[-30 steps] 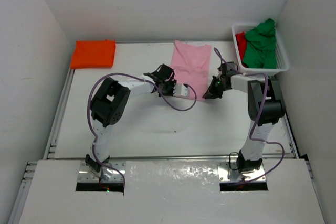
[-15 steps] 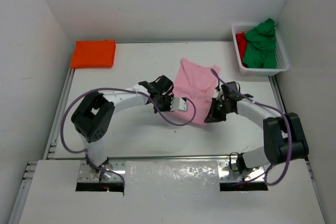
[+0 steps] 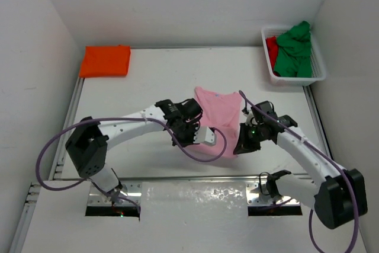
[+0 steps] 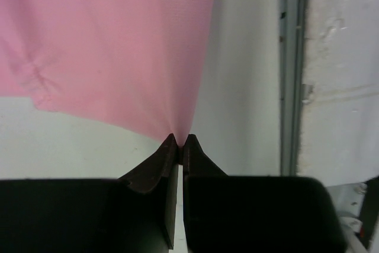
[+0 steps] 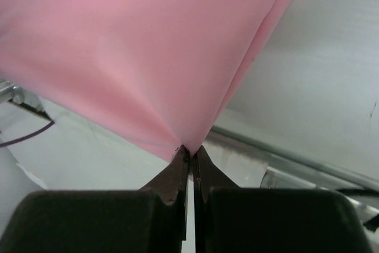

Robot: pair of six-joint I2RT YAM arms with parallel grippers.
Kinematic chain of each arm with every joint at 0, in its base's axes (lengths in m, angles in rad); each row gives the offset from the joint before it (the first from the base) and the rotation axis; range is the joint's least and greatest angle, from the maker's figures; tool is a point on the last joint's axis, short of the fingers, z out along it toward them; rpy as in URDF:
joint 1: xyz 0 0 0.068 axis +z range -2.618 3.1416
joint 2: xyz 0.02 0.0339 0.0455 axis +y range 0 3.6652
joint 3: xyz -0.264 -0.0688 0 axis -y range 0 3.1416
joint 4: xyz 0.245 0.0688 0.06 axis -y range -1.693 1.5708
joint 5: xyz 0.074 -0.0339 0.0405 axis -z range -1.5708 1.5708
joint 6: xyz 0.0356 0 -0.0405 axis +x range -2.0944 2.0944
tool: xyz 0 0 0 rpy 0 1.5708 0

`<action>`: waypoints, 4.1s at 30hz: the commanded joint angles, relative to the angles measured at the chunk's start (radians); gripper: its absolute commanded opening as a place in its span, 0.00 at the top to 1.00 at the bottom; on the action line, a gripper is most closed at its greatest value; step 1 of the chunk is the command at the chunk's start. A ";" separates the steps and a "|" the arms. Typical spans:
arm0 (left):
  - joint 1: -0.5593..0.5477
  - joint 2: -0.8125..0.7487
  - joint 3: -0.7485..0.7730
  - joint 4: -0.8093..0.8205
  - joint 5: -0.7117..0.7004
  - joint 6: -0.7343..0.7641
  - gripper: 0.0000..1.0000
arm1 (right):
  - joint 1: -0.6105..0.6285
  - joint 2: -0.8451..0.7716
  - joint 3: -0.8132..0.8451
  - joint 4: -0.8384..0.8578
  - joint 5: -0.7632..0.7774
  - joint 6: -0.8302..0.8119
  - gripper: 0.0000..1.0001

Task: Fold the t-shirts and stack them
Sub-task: Grab one side of the 2/3 rectangular tshirt with both arms, then fold the long partially folded tshirt into a neat square

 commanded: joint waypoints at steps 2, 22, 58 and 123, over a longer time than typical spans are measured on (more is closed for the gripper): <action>-0.005 -0.092 0.097 -0.151 0.107 -0.083 1.00 | 0.003 -0.092 0.100 -0.179 -0.031 0.014 1.00; 0.356 0.331 0.666 -0.183 0.296 -0.251 1.00 | -0.227 0.429 0.546 0.040 -0.136 -0.041 1.00; 0.534 0.757 0.875 0.266 0.043 -0.543 0.85 | -0.274 1.135 1.196 0.387 0.071 0.049 0.63; 0.669 0.708 0.855 0.305 0.146 -0.715 0.23 | -0.161 0.961 0.873 0.434 0.220 -0.014 0.64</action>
